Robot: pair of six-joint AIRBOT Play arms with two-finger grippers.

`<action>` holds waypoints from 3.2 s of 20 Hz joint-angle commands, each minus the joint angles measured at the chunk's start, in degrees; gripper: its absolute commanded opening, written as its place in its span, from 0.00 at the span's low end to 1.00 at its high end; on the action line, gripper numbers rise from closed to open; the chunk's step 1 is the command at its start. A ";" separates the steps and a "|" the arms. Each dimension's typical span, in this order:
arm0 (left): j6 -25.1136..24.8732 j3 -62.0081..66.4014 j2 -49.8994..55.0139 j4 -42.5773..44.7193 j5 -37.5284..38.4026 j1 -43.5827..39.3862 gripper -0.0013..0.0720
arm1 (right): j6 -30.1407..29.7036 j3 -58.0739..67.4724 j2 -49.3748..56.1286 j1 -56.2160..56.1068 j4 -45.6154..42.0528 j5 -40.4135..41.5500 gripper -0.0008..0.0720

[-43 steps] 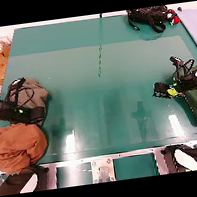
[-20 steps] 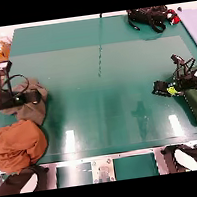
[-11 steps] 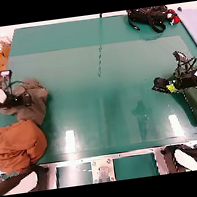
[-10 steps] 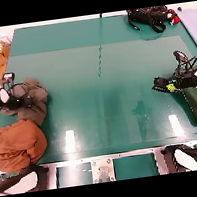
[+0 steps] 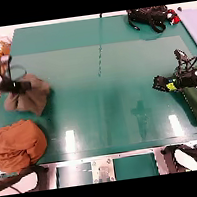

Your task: Fold the shirts.

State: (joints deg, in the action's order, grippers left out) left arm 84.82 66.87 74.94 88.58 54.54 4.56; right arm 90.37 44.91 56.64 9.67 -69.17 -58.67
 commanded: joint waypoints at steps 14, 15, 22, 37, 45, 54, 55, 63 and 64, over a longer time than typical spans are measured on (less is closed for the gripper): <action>0.66 17.33 6.93 -25.18 4.81 -42.91 1.00 | -0.02 1.88 -0.04 0.20 0.20 -5.44 0.48; 0.63 17.35 7.72 -25.59 5.92 -42.47 1.00 | -0.02 1.88 -0.04 0.20 0.17 -6.23 0.54; 0.20 18.51 7.61 -24.30 13.22 -27.36 1.00 | -0.11 -6.86 -0.04 -1.33 8.09 -10.05 0.73; -2.32 7.63 7.69 -24.35 3.72 -16.70 1.00 | -6.71 -6.34 6.86 -5.18 11.50 -3.08 0.03; -7.23 7.28 17.55 -41.94 -2.19 -16.79 1.00 | -8.59 4.79 15.39 15.54 4.57 -2.67 0.04; -19.34 7.30 29.57 -64.08 -23.17 -27.39 0.98 | -8.57 5.05 21.05 10.58 7.85 0.79 0.04; -19.34 7.28 29.99 -64.41 -25.59 -28.02 0.98 | -8.57 5.05 21.05 10.43 7.89 0.79 0.04; -20.63 7.61 31.32 -68.39 -33.92 -28.13 0.05 | -8.57 5.03 21.03 10.10 9.77 0.76 0.04; -22.21 8.07 31.08 -68.28 -32.33 -27.52 0.04 | -8.57 5.05 21.00 10.10 9.79 0.61 0.04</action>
State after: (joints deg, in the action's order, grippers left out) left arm 65.01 74.41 106.02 21.45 22.94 -23.44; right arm 81.78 49.89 77.65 19.90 -59.94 -58.00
